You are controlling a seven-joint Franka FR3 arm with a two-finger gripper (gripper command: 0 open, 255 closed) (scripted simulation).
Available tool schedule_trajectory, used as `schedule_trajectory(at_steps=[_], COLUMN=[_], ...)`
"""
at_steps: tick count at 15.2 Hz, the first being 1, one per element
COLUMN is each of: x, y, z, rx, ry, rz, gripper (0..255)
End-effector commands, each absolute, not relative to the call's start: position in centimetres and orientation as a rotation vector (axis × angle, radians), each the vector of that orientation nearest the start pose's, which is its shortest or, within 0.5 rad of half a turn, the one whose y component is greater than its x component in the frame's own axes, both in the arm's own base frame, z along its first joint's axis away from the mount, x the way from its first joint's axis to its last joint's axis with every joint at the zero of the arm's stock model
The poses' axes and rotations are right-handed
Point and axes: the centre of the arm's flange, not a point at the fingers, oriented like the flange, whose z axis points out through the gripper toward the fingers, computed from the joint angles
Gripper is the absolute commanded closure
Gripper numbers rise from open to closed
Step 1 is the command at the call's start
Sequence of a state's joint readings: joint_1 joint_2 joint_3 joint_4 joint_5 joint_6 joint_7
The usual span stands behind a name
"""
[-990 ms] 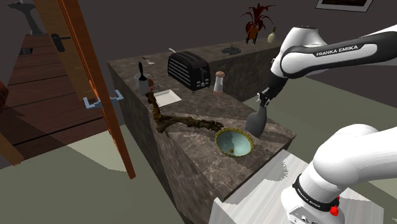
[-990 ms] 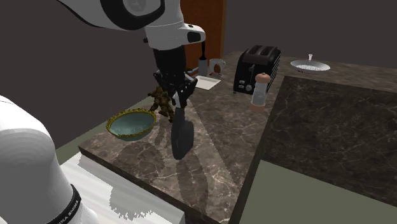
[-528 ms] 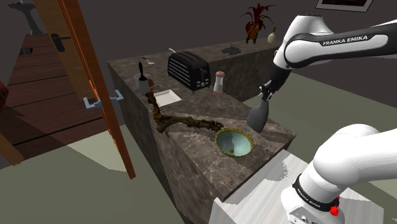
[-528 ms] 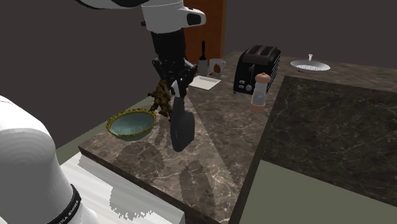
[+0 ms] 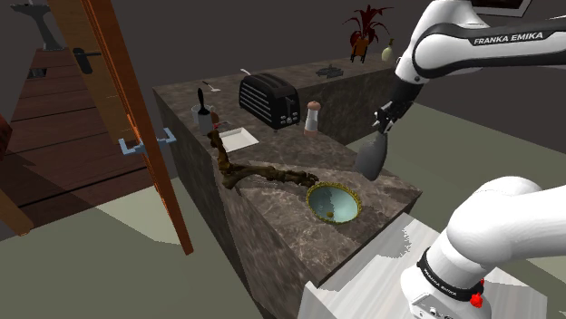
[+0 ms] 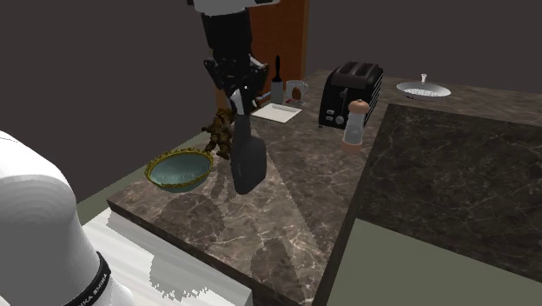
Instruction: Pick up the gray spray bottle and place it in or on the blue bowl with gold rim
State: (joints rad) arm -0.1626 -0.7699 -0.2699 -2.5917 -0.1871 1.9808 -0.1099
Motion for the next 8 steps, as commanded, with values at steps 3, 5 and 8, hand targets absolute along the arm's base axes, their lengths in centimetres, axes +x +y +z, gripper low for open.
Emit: schedule_trajectory(at_steps=[3, 5, 8], x=[30.3, 30.3, 30.3], y=[-16.0, -16.0, -16.0], z=[52.2, 53.3, 54.8], rx=[-3.142, -3.142, -3.142], ry=[0.315, 0.315, 0.315], rz=[-0.227, -0.227, -0.227], gripper=[255, 255, 255])
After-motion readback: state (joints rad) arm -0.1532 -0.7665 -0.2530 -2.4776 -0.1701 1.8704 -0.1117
